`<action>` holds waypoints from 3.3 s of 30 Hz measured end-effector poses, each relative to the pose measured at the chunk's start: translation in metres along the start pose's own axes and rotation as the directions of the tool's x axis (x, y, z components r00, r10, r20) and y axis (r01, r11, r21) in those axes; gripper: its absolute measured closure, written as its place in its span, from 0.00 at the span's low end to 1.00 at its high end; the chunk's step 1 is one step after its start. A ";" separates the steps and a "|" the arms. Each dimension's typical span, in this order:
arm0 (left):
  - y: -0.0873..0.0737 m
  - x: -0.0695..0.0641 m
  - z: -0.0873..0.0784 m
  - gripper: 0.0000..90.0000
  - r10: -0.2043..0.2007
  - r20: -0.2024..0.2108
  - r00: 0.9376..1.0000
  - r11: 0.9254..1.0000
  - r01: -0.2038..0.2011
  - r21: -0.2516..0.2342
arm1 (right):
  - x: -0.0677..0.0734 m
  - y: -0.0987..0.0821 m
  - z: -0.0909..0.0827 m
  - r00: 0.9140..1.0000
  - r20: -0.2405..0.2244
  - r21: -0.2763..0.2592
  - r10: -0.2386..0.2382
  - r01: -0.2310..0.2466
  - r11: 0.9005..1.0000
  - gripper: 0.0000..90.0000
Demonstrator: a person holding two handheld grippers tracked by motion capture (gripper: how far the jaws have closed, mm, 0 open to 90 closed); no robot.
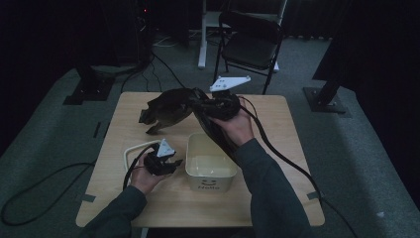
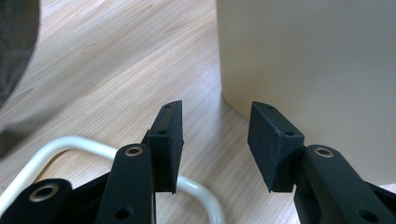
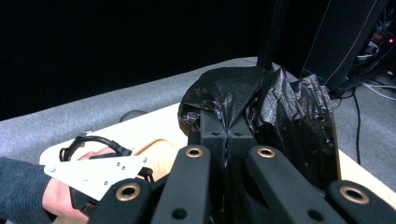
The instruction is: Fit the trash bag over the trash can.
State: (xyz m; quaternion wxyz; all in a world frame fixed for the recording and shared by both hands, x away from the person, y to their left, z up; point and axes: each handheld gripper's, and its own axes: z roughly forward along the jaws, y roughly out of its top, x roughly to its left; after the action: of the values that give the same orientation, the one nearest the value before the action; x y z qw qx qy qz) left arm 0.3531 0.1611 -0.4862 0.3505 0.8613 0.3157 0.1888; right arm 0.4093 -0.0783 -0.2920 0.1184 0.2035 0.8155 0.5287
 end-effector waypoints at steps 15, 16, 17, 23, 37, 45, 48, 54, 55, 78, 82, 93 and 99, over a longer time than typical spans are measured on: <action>-0.003 0.005 -0.002 0.62 -0.019 -0.010 1.000 1.000 0.019 -0.007 | 0.023 0.033 0.012 0.999 -0.027 -0.038 -0.037 0.036 0.999 1.00; -0.003 0.005 -0.002 0.62 -0.019 -0.010 1.000 1.000 0.019 -0.007 | 0.023 0.033 0.012 0.999 -0.027 -0.038 -0.037 0.036 0.999 1.00; -0.003 0.006 -0.003 0.62 -0.017 -0.009 1.000 1.000 0.017 -0.008 | 0.024 0.034 0.012 0.998 -0.026 -0.039 -0.049 0.048 0.998 1.00; -0.003 0.006 -0.003 0.62 -0.020 -0.010 1.000 1.000 0.020 -0.011 | 0.024 0.028 0.013 0.999 -0.010 -0.019 -0.050 0.050 0.999 1.00; -0.004 0.007 -0.006 0.62 -0.023 -0.008 1.000 1.000 0.023 -0.018 | 0.022 0.009 0.019 0.998 0.009 0.027 -0.063 0.063 0.998 1.00; -0.004 0.007 -0.006 0.62 -0.023 -0.010 1.000 1.000 0.023 -0.017 | 0.019 -0.002 0.012 0.999 0.006 0.016 -0.047 0.047 0.999 0.99; -0.004 0.007 -0.006 0.62 -0.023 -0.009 1.000 1.000 0.023 -0.017 | 0.020 -0.007 0.010 0.999 0.003 0.012 -0.043 0.042 0.999 0.99; -0.005 0.007 -0.007 0.62 -0.026 -0.010 1.000 0.999 0.026 -0.020 | 0.016 -0.019 0.009 0.998 0.021 0.036 -0.054 0.053 0.998 0.99; -0.005 0.007 -0.007 0.62 -0.027 -0.010 1.000 0.999 0.027 -0.020 | 0.014 -0.022 0.008 0.999 0.022 0.039 -0.045 0.044 0.998 0.99; -0.007 0.012 -0.013 0.61 -0.065 -0.008 0.998 0.997 0.064 -0.047 | 0.010 -0.087 -0.012 1.000 0.022 0.085 -0.002 0.001 0.996 0.99; -0.007 0.014 -0.015 0.62 -0.074 -0.008 0.997 0.996 0.073 -0.053 | 0.012 -0.097 -0.014 1.000 0.021 0.097 -0.003 0.001 0.995 0.99; -0.006 0.017 -0.024 0.61 -0.092 -0.016 0.996 0.992 0.090 -0.088 | 0.012 -0.120 -0.019 0.999 0.021 0.110 0.025 -0.027 0.994 0.99; -0.003 0.017 -0.033 0.61 -0.095 -0.018 0.995 0.989 0.093 -0.119 | 0.013 -0.130 -0.021 0.999 0.014 0.117 0.045 -0.046 0.992 0.99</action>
State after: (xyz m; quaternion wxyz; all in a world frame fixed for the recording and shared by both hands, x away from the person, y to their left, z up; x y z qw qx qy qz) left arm 0.3461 0.1906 -0.4639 0.4056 0.8210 0.3482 0.2003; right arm 0.3626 -0.1360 -0.4018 0.0989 0.2318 0.8395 0.4814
